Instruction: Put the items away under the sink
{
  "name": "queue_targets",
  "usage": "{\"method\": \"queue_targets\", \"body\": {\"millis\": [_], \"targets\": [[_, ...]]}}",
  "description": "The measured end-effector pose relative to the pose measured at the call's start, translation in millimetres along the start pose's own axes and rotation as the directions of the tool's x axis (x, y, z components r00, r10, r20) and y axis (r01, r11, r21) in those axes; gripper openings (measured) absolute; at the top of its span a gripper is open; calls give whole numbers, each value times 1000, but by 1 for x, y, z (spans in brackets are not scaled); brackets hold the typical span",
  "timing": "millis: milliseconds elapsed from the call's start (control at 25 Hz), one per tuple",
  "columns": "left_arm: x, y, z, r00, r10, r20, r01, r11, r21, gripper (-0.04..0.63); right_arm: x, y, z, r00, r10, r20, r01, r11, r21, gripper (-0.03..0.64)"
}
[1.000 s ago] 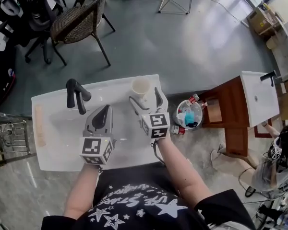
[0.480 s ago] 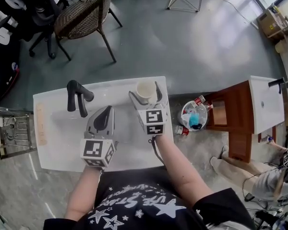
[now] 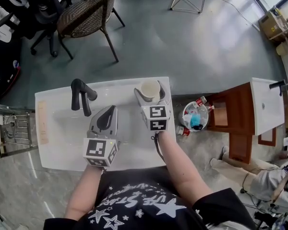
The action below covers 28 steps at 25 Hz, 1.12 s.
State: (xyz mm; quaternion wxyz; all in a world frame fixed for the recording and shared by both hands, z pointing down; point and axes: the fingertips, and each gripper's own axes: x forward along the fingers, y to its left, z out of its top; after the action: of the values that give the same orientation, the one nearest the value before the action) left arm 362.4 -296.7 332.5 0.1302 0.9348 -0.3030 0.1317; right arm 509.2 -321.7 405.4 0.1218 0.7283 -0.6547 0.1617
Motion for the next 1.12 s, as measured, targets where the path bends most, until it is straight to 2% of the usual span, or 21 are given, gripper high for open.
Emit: {"method": "queue_targets", "body": {"millis": [200, 400, 520, 760, 1120], "targets": [[-5, 0, -1, 1000, -23, 12, 23, 1000, 3, 9, -6, -1, 1, 1000, 1, 2, -1, 1000, -9, 394], [-16, -2, 0, 998, -65, 25, 65, 998, 6, 9, -28, 7, 20, 999, -6, 52, 6, 1000, -4, 394], [-28, -5, 0, 995, -97, 33, 96, 995, 6, 9, -48, 19, 32, 996, 1, 87, -3, 1000, 31, 394], [-55, -8, -8, 984, -176, 43, 175, 984, 19, 9, -95, 45, 47, 988, -29, 154, 14, 995, 96, 394], [-86, -8, -19, 962, -270, 48, 269, 963, 25, 9, -158, 79, 37, 981, -83, 175, 58, 988, 140, 394]]}}
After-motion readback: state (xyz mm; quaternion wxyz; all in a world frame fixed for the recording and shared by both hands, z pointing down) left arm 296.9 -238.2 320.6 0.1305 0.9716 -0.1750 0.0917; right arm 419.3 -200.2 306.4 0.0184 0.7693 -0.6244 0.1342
